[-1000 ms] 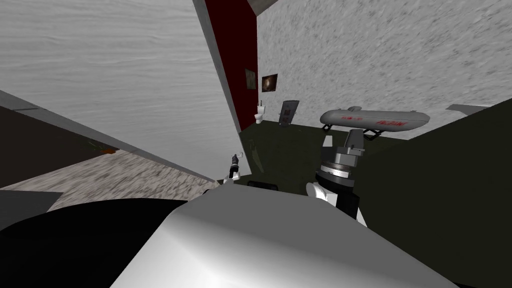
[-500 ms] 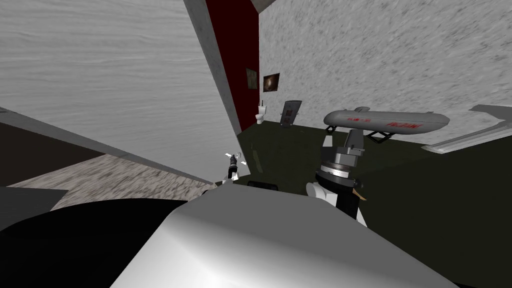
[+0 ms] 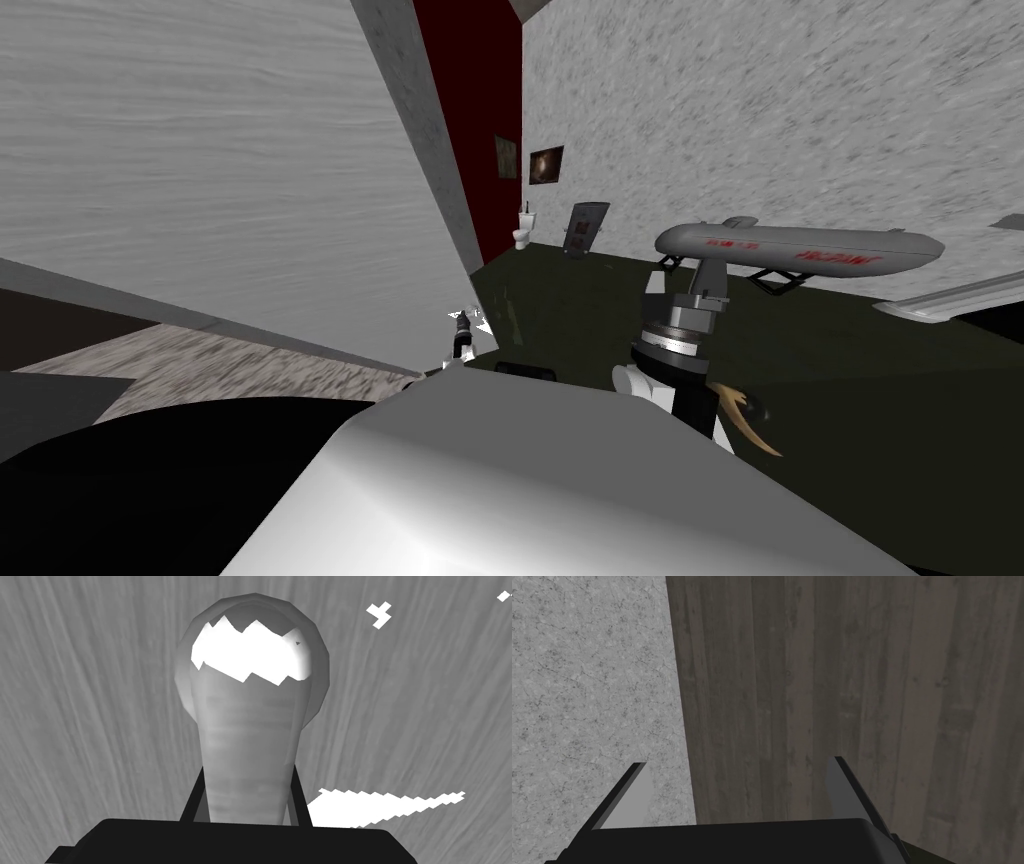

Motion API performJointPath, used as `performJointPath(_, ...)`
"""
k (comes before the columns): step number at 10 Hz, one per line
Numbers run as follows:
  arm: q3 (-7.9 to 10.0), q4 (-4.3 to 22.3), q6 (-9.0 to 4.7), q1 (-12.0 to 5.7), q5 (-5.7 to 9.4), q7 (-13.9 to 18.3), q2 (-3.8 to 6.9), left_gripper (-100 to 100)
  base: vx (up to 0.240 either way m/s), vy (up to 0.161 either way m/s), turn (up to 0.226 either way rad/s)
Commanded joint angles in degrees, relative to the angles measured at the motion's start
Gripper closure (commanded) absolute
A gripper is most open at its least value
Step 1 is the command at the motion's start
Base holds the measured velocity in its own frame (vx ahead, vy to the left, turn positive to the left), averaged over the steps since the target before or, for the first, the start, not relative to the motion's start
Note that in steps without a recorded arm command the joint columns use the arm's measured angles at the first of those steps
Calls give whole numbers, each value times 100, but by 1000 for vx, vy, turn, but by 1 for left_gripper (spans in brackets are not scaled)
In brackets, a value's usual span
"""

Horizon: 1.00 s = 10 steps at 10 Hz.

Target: Push the door open

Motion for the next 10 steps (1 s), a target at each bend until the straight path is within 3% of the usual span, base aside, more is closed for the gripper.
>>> performJointPath(1,86,-56,3,6,55,-32,15,100,193,-32,37)
performJointPath(6,276,-31,-3,59,168,-93,59,100,160,-23,42)
performJointPath(10,570,-20,-28,82,350,-203,111,100,204,1,46)
